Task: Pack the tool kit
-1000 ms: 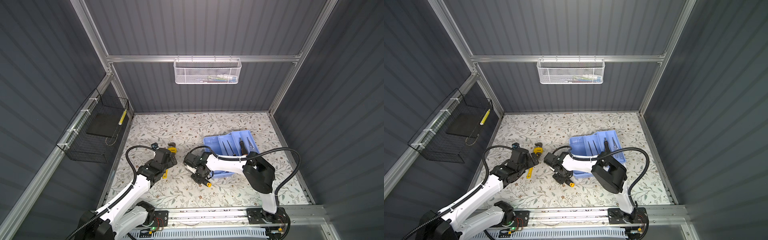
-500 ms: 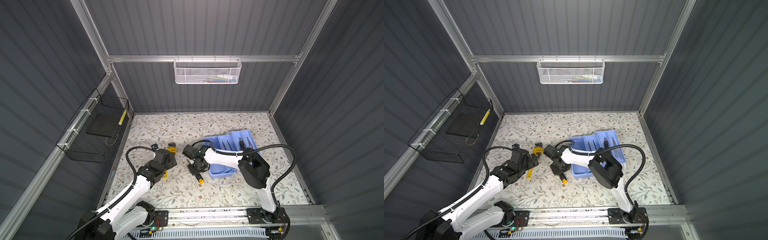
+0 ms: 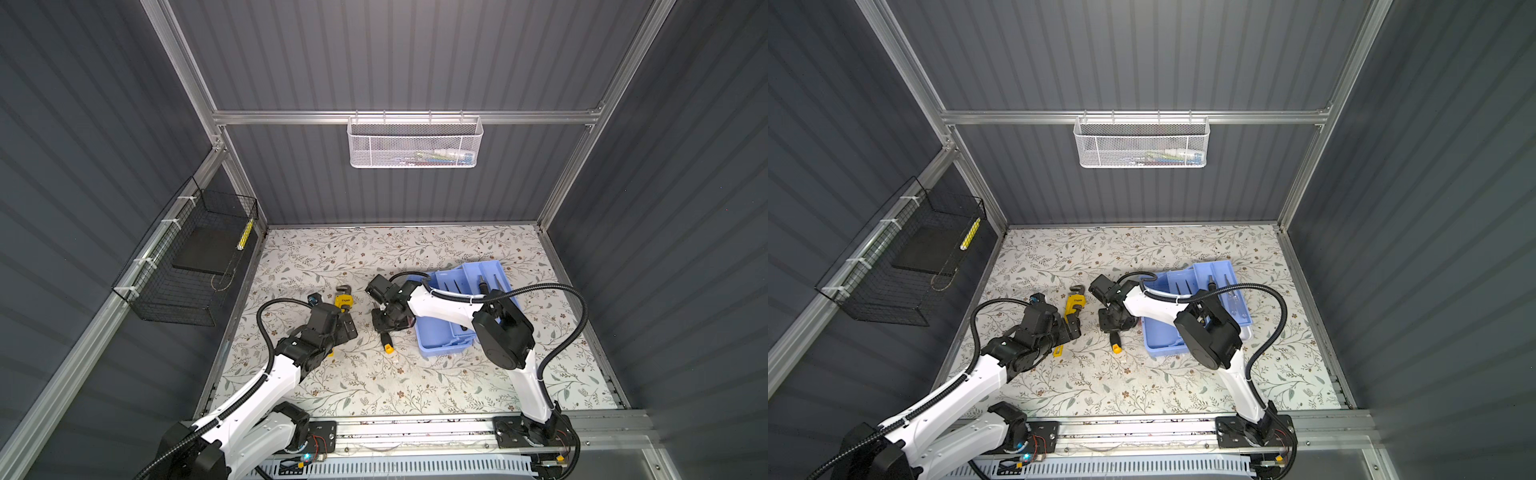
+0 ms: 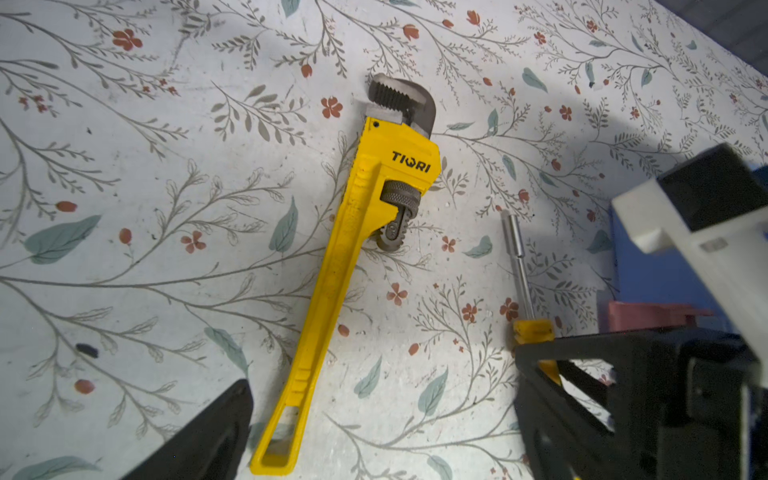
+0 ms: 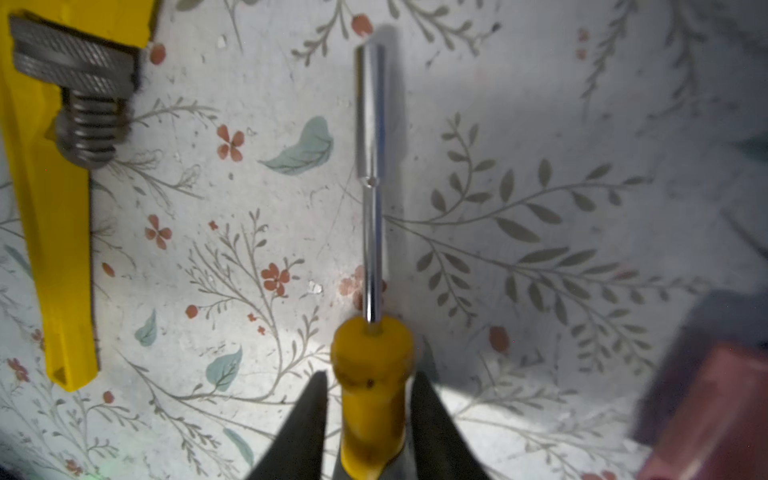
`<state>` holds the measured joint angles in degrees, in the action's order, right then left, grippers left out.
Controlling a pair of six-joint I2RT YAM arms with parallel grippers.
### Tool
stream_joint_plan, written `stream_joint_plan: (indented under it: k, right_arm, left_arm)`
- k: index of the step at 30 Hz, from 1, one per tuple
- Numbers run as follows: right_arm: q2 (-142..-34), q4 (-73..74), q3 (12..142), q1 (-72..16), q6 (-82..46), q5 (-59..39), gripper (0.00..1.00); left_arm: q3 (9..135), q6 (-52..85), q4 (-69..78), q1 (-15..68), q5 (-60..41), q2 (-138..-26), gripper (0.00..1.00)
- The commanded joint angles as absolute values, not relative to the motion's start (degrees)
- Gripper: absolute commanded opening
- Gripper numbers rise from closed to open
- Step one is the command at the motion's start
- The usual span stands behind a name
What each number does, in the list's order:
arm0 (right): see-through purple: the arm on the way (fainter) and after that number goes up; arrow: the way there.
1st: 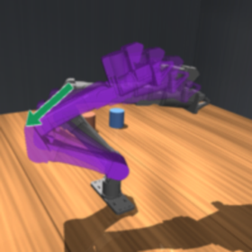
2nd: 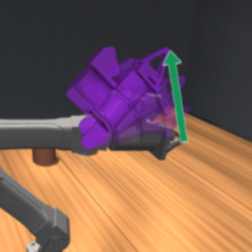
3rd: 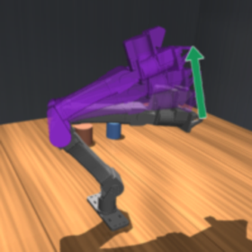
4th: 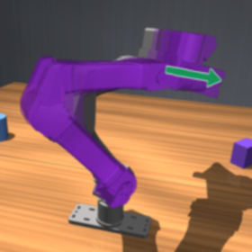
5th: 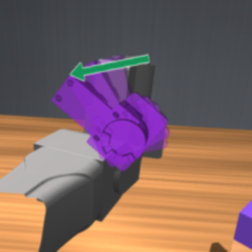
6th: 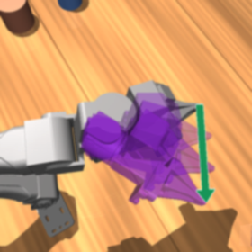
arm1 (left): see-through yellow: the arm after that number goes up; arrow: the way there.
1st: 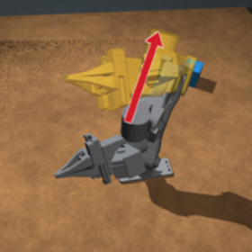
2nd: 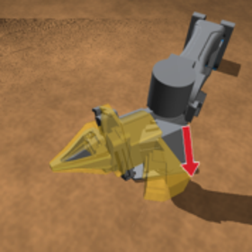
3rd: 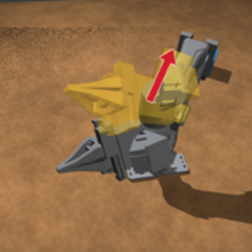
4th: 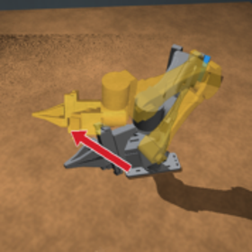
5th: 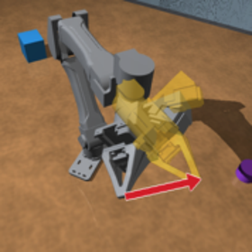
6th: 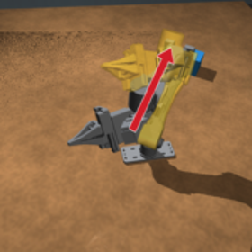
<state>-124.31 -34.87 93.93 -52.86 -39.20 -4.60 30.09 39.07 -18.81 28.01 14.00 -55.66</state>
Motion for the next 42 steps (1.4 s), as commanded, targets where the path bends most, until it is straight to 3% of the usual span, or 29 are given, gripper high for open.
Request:
stream_joint_plan:
  k: [1, 4, 8, 12, 20, 36, 42]
  right_arm:
    - [-124.8, -35.1, 95.2, -52.8, -40.5, -4.1, 0.5]
    - [-122.9, -33.5, 93.8, -52.8, -40.7, -3.1, 0.63]
    - [-120.0, -32.5, 92.4, -52.5, -40.8, -1.0, 0.68]
    - [-116.4, -31.8, 89.8, -51.6, -39.7, 1.5, 0.69]
    - [-110.2, -31.3, 86.5, -51.1, -36.9, 5.5, 0.72]
    - [-96.3, -30.5, 77.6, -49.6, -34.7, 19.1, 0.84]
    - [-92.5, -30.5, 73.9, -48.4, -35.0, 21.9, 0.88]
  left_arm:
    - [29.5, 38.3, -18.3, 28.1, 11.2, -55.6, 1.0]
    - [29.9, 38.1, -18.1, 29.6, 11.0, -56.0, 0.99]
    - [31.3, 39.3, -18.4, 34.4, 13.5, -57.6, 0.98]
    - [32.7, 41.8, -20.4, 39.3, 16.7, -59.0, 0.97]
    - [32.2, 43.5, -16.3, 41.2, 13.7, -60.4, 0.94]
    - [41.8, 39.9, -13.1, 47.2, 12.6, -77.4, 0.89]
    - [44.4, 38.7, -14.7, 47.6, 11.8, -83.1, 0.83]
